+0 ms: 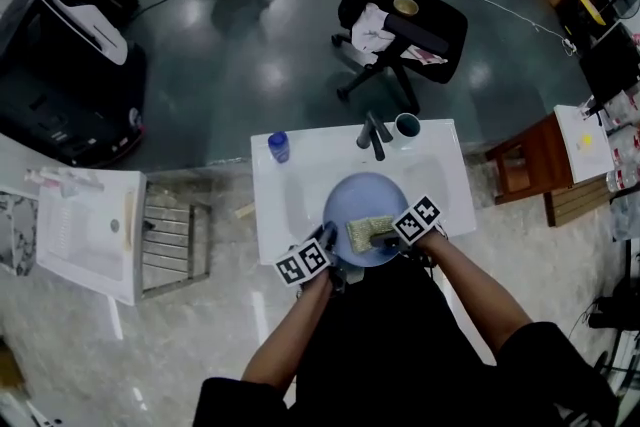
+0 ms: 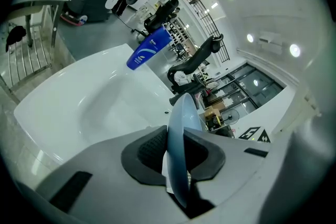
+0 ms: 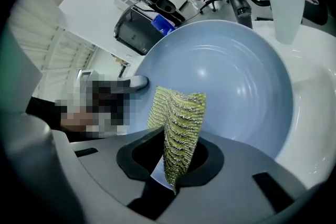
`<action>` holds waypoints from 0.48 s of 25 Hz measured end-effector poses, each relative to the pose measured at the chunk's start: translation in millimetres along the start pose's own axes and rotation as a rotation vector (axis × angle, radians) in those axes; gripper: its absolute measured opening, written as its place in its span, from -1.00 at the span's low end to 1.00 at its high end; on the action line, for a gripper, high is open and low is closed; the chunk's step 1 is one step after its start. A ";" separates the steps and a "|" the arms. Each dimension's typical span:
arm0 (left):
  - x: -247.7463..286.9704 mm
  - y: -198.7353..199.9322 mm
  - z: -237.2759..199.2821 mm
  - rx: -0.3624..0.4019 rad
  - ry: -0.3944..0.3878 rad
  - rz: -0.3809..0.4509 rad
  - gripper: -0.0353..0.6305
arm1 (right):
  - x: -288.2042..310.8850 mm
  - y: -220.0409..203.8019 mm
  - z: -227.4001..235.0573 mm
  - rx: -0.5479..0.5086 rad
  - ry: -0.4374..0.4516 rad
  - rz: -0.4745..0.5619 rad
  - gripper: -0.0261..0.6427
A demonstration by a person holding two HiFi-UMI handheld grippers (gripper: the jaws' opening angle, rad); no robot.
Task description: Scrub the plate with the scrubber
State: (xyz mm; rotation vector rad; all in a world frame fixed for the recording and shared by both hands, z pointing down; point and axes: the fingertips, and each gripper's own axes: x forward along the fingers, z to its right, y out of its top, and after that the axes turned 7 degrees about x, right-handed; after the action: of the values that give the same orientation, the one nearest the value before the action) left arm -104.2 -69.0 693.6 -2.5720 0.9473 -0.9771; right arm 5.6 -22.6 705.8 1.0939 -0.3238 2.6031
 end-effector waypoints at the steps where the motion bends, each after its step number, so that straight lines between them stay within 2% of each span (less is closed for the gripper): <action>1: -0.2 1.3 -0.8 -0.001 0.004 0.003 -0.77 | -2.0 0.3 4.8 -0.002 -0.010 -0.003 -0.73; 5: 1.3 4.5 -1.7 0.006 0.017 0.005 -0.76 | -8.4 -4.0 24.3 -0.032 -0.077 -0.035 -0.73; 12: 15.8 3.2 8.7 0.024 0.030 -0.009 -0.75 | -23.3 -8.4 59.9 0.000 -0.113 -0.041 -0.73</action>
State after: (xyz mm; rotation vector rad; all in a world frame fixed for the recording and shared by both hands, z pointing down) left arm -91.1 -81.8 693.8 -2.5511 0.9261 -1.0259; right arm 63.3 -38.1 730.7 1.2366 -0.3233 2.5111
